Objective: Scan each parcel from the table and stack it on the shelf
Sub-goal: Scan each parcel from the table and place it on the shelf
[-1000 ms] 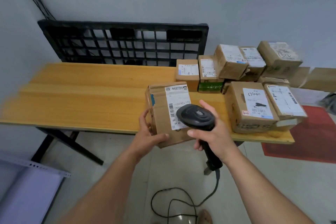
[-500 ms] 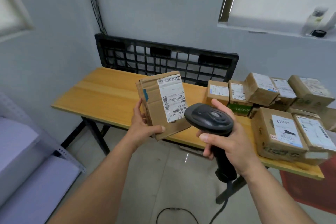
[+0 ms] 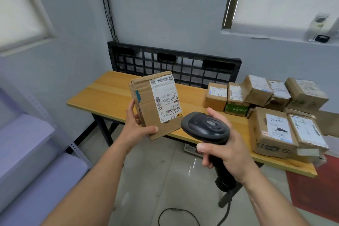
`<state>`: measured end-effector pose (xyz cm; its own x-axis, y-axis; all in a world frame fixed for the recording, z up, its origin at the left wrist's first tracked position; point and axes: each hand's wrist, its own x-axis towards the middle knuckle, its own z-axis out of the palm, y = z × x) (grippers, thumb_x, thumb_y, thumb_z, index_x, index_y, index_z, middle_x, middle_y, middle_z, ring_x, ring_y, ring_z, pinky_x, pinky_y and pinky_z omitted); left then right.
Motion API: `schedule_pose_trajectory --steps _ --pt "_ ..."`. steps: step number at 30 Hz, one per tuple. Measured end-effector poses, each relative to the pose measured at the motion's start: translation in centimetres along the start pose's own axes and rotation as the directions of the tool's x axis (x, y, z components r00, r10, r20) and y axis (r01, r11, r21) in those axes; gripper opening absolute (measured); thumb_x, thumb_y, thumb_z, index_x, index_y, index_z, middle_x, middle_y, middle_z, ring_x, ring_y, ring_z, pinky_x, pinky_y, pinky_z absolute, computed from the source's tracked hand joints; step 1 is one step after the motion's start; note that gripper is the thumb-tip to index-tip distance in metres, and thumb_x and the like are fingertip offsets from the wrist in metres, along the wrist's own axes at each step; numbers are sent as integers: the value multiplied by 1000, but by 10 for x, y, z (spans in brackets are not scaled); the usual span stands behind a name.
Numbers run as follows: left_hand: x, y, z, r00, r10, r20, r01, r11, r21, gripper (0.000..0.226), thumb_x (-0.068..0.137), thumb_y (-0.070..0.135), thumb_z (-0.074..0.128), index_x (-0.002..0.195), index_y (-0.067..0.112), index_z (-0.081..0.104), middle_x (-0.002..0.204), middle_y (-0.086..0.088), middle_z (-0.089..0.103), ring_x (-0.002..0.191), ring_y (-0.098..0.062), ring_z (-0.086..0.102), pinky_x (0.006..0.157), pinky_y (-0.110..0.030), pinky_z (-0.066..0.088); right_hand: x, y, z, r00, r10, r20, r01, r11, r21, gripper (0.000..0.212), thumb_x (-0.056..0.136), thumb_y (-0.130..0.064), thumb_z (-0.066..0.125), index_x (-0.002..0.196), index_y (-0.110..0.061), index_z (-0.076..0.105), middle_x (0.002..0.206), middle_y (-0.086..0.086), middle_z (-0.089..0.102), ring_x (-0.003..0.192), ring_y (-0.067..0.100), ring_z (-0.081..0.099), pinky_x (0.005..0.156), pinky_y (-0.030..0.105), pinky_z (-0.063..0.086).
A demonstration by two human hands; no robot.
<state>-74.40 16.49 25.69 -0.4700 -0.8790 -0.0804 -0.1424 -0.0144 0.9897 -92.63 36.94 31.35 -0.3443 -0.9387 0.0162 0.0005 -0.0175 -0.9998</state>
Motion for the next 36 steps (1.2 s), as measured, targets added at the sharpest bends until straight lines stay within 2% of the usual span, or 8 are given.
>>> schedule_pose_trajectory --steps 9,13,16,19,24,27,32,36 --pt "-43 8 3 998 18 -61 -17 1000 5 128 50 19 85 144 50 5 130 -8 47 117 -24 55 70 -25 53 -25 0 -6 999 -18 41 19 1000 -10 93 65 -3 86 137 -42 43 79 8 72 48 33 59 44 36 50" --pt "-64 9 -3 994 31 -101 -28 999 28 124 64 3 86 148 42 3 129 -7 48 118 -23 54 83 -27 50 -32 3 0 996 -55 73 55 998 0 95 64 -9 86 139 -43 40 86 12 72 50 34 61 45 36 51" --pt "-80 9 -14 990 33 -134 -25 998 60 132 47 23 88 147 45 4 127 -4 49 117 -22 54 94 -40 50 -35 5 6 993 -78 86 78 997 7 91 64 -9 82 136 -45 41 91 12 72 50 32 61 47 40 52" --pt "-91 7 -24 985 23 -173 -10 997 74 129 52 16 89 146 45 5 123 -3 51 116 -23 54 88 -35 50 -35 10 10 990 -91 112 91 996 11 90 70 2 79 138 -43 41 92 11 72 49 31 60 47 40 51" --pt "-106 5 -40 971 43 -236 -24 996 84 122 57 12 84 146 45 7 129 -6 50 116 -21 55 78 -24 49 -35 15 23 983 -93 158 88 995 44 91 68 0 82 139 -42 43 95 15 68 48 33 60 45 37 50" --pt "-112 4 -50 963 40 -267 -19 996 83 117 68 3 83 146 45 7 132 -6 47 118 -22 53 79 -24 48 -33 16 32 978 -90 190 82 995 51 90 70 4 80 138 -42 43 97 16 68 48 34 60 45 37 51" --pt "-119 4 -69 951 31 -309 -9 997 70 121 56 15 85 142 50 8 130 -5 48 116 -19 53 76 -23 48 -27 13 47 970 -97 221 87 995 55 90 70 6 79 138 -41 44 99 15 69 48 33 59 44 36 50" --pt "-126 6 -89 940 43 -339 -21 997 70 113 72 0 80 144 46 6 128 -4 46 110 -15 53 72 -20 47 -18 9 68 964 -110 242 98 993 60 90 69 4 80 137 -42 44 98 15 69 48 33 59 45 36 49"
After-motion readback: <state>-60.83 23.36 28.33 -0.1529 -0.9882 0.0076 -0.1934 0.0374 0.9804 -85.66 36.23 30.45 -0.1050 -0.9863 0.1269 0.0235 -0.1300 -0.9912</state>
